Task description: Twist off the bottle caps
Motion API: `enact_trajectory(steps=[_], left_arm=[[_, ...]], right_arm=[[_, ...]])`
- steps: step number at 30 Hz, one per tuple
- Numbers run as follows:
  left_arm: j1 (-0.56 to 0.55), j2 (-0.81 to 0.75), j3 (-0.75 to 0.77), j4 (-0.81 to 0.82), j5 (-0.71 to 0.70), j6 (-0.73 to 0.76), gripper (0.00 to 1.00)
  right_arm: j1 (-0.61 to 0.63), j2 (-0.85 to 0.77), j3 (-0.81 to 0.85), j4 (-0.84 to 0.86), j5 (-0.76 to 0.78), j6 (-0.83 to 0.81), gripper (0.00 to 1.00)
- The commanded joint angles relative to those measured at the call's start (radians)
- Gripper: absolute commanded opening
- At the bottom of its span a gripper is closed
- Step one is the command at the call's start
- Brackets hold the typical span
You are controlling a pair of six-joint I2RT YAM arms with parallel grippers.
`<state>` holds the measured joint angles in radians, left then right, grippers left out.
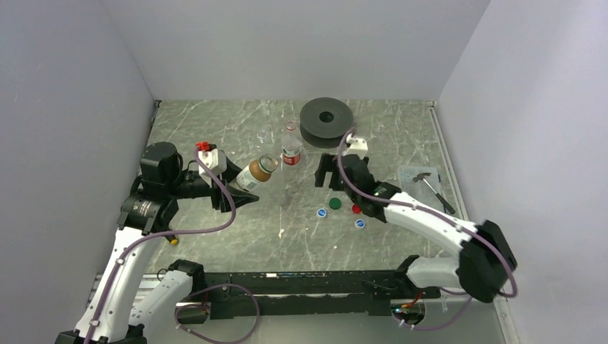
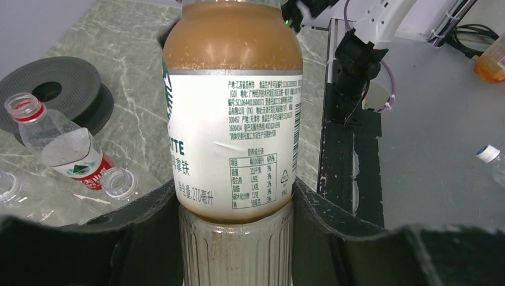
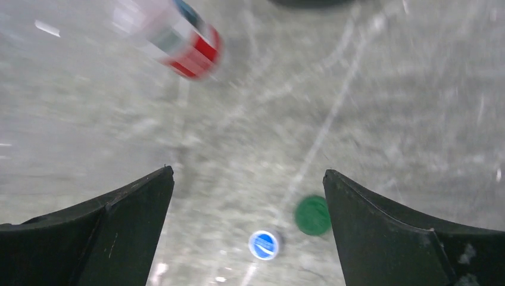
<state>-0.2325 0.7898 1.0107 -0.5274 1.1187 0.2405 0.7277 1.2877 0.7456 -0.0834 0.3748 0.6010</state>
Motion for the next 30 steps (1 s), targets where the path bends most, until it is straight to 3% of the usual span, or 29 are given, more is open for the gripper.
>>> enact_trajectory(steps=[1, 7, 12, 17, 23, 26, 30], left_arm=[[0.001, 0.012, -0.009, 0.076, -0.016, -0.060, 0.01], [0.001, 0.020, -0.028, 0.139, -0.034, -0.131, 0.00], [0.001, 0.031, -0.027, 0.158, -0.033, -0.148, 0.00], [0.001, 0.035, -0.027, 0.157, -0.021, -0.140, 0.00], [0.001, 0.029, -0.025, 0.139, -0.022, -0.133, 0.00], [0.001, 0.015, -0.031, 0.154, -0.019, -0.136, 0.00], [0.001, 0.015, -0.025, 0.146, -0.011, -0.124, 0.01]], right_arm=[[0.035, -0.173, 0.139, 0.004, -0.018, -0.087, 1.00], [0.103, -0.334, 0.239, 0.177, -0.279, -0.139, 1.00], [0.123, -0.317, 0.287, 0.340, -0.473, -0.081, 1.00], [0.164, -0.199, 0.360, 0.439, -0.532, -0.049, 1.00], [0.257, -0.067, 0.453, 0.459, -0.486, -0.083, 0.99], [0.320, -0.024, 0.500, 0.409, -0.424, -0.127, 0.89], [0.362, 0.002, 0.513, 0.398, -0.378, -0.155, 0.62]])
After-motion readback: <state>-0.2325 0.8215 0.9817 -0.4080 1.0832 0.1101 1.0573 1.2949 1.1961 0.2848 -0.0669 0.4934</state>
